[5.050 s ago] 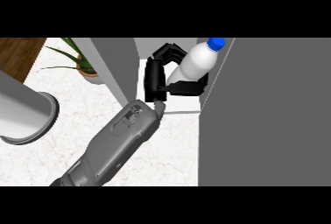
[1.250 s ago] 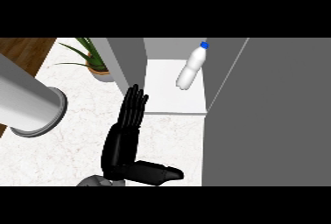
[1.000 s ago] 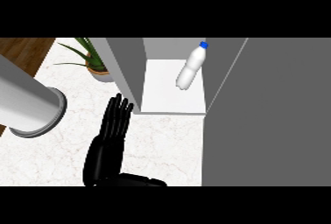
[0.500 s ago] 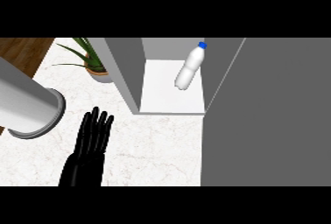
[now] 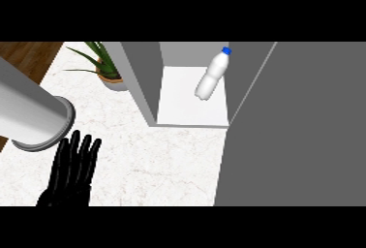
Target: Pick up the bottled water, place it into the cabinet and close the cabinet
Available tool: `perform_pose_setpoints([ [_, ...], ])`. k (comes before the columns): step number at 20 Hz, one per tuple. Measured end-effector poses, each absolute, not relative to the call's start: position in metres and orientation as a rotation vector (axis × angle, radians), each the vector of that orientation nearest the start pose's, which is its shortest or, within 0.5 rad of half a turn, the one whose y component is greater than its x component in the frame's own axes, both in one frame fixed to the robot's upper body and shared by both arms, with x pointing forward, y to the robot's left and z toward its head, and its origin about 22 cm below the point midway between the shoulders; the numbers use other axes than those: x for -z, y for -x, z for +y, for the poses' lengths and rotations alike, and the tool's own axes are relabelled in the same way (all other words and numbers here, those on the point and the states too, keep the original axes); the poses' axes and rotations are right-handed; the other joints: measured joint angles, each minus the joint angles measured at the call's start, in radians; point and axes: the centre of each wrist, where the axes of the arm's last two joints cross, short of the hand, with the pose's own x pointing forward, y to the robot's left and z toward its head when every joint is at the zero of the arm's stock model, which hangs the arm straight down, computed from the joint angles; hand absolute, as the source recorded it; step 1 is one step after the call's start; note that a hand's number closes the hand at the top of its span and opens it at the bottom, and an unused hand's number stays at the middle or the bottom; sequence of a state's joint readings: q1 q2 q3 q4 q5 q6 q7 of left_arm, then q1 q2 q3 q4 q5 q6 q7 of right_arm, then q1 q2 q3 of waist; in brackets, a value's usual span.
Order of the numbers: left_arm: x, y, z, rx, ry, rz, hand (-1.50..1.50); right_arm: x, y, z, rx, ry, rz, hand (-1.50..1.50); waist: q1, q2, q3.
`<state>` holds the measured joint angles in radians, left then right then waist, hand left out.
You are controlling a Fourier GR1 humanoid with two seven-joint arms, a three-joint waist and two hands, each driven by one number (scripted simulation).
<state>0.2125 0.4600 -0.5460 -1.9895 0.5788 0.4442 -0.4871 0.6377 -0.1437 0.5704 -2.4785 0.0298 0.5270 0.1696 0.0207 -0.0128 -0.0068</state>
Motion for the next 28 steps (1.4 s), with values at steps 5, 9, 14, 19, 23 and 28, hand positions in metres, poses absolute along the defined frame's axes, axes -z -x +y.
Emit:
perform_pose_setpoints([
  [5,-0.048,-0.149,0.215,-0.193,0.269,-1.895,-1.5,-0.136,-0.088,-0.172,-0.73,-0.63,-1.67,1.5,0.005,-0.001,0.0],
  [9,-0.046,-0.145,0.225,-0.197,0.262,-1.899,-1.5,-0.146,-0.097,-0.158,-0.835,-0.639,-1.69,1.5,0.008,-0.001,-0.003],
  [14,-0.045,-0.141,0.237,-0.205,0.261,-1.898,-1.5,-0.154,-0.103,-0.144,-0.949,-0.629,-1.701,1.5,0.009,-0.001,-0.005],
  [19,-0.046,-0.14,0.246,-0.193,0.274,-1.895,-1.5,-0.16,-0.106,-0.141,-1.049,-0.607,-1.703,1.5,0.015,0.002,-0.005],
  [23,-0.048,-0.138,0.25,-0.183,0.288,-1.898,-1.5,-0.162,-0.108,-0.14,-1.1,-0.595,-1.706,1.5,0.027,0.005,-0.006],
  [28,-0.048,-0.137,0.255,-0.173,0.299,-1.905,-1.5,-0.164,-0.11,-0.14,-1.144,-0.594,-1.711,1.5,0.042,0.01,-0.007],
])
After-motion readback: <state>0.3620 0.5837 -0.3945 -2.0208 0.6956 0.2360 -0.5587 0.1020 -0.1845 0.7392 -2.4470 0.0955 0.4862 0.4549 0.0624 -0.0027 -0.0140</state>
